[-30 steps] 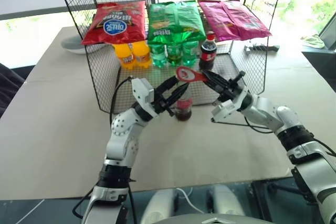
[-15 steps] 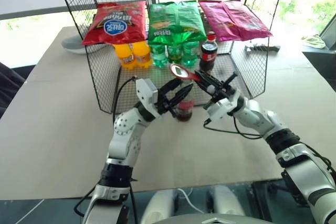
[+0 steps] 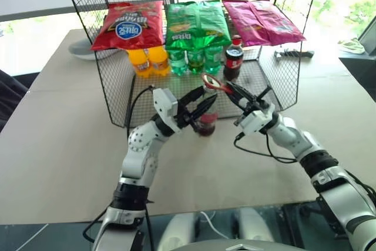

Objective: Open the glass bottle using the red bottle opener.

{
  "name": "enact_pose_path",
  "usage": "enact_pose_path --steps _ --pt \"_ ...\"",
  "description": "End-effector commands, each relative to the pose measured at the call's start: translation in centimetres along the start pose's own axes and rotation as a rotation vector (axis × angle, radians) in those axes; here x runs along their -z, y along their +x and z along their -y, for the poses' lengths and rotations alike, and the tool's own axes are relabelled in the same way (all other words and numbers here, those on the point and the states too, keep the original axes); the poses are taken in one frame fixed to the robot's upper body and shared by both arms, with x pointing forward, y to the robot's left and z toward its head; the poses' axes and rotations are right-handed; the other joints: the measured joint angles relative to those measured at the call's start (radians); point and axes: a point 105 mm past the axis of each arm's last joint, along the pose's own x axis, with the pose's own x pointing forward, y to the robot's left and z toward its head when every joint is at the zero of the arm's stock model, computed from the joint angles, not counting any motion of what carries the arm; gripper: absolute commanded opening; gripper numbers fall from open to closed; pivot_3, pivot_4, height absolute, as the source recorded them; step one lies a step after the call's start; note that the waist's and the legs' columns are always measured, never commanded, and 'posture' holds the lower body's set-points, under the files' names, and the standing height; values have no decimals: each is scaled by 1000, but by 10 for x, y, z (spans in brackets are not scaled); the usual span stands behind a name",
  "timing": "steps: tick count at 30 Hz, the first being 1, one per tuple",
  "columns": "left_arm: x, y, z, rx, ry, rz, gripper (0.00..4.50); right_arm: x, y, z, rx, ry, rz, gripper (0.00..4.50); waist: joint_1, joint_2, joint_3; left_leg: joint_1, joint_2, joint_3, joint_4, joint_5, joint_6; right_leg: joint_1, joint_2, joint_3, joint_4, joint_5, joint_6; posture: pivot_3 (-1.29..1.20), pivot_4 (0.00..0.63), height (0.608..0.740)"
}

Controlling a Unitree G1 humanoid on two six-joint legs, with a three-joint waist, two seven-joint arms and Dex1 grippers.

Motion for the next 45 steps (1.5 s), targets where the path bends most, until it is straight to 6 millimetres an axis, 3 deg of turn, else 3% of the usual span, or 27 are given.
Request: enact_pose_path --steps 1,7,26,41,45 --pt "15 -3 6 11 -28 -65 1491 -8 1 -10 -29 33 43 0 0 0 0 0 0 0 0 0 0 0 0 0 0 0 0 0 150 740" --pt "15 -4 5 5 -28 -65 1491 -13 -1 -18 -46 78 73 0 1 0 0 0 0 0 0 0 0 0 0 0 0 0 0 0 150 740" --pt "17 -4 5 6 -27 -71 1491 0 -4 -32 -74 123 15 0 1 0 0 0 0 0 0 0 0 0 0 0 0 0 0 0 150 740" --pt "18 -3 4 15 -25 -74 1491 -20 6 -38 -148 -71 185 0 1 0 0 0 0 0 0 0 0 0 0 0 0 0 0 0 150 740" --pt "18 -1 4 22 -26 -73 1491 -17 7 -34 -188 -146 206 0 1 1 0 0 0 0 0 0 -1 -1 0 0 0 0 0 0 150 740"
